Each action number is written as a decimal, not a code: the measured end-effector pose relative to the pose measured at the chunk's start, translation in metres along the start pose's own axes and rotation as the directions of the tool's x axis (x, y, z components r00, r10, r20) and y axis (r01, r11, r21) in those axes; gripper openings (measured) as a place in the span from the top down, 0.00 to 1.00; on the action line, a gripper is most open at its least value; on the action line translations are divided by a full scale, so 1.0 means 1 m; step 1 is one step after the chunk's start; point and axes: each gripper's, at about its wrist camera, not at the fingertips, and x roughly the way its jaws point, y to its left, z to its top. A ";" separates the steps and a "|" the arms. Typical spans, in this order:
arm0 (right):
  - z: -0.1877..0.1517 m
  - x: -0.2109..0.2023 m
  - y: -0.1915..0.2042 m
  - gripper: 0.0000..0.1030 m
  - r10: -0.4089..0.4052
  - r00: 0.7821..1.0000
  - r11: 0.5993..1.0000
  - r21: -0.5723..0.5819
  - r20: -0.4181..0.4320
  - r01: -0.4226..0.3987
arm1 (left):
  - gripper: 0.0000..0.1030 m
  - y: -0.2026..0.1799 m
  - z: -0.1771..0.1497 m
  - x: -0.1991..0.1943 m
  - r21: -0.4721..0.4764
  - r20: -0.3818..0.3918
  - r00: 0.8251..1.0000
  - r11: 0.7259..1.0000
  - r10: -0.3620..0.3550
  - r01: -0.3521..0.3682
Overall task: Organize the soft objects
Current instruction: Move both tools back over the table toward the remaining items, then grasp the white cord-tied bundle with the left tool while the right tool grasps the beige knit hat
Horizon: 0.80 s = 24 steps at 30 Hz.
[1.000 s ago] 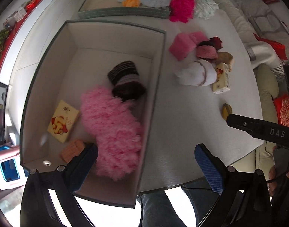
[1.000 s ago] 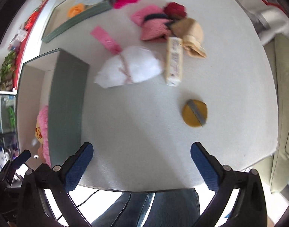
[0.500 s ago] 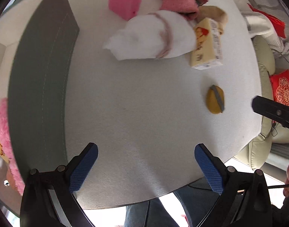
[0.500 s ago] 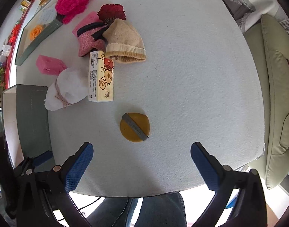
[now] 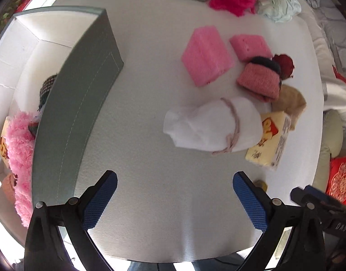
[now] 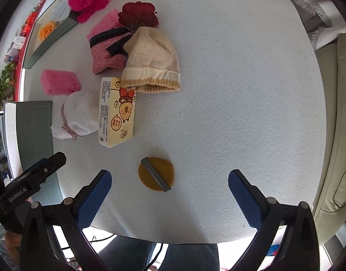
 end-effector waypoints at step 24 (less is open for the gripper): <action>0.019 -0.004 -0.027 0.00 -0.010 1.000 0.998 -0.060 0.015 0.011 | 0.00 0.007 0.008 0.028 -0.206 -0.049 0.994 0.973 0.096 -0.104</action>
